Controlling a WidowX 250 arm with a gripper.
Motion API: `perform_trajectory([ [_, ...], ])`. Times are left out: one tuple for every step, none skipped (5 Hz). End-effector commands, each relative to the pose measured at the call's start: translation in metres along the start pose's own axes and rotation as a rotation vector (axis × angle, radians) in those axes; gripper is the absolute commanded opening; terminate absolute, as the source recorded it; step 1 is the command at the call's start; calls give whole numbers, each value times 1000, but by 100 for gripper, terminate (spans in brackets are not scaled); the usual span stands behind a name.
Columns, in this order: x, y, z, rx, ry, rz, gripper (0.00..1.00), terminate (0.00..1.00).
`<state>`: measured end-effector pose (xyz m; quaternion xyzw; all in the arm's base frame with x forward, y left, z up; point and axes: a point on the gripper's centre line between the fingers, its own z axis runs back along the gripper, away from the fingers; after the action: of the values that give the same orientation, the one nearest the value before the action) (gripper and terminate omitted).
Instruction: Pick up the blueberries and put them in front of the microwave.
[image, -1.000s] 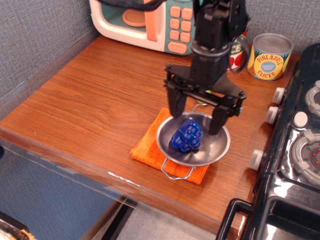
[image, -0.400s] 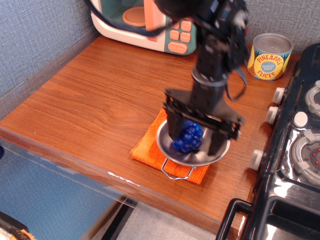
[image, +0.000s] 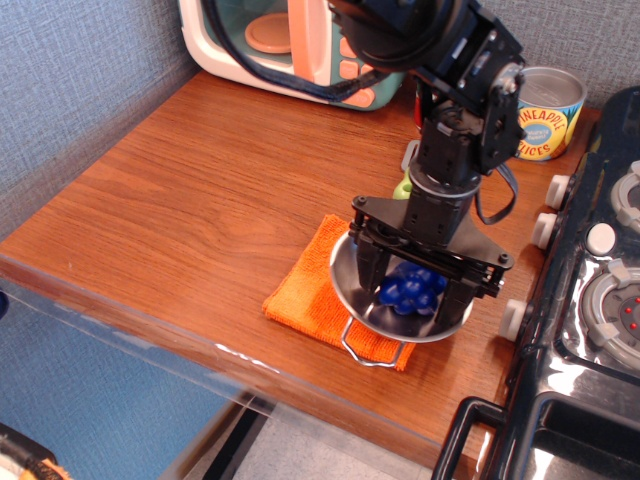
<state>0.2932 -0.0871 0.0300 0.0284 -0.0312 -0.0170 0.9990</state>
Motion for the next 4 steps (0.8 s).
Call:
perform_trajectory([
  [9, 0, 6, 3, -26, 9, 100, 0],
  [9, 3, 7, -4, -32, 27, 0, 0],
  [10, 3, 8, 0, -20, 12, 0, 0],
  [11, 2, 15, -8, -32, -4, 0, 0],
])
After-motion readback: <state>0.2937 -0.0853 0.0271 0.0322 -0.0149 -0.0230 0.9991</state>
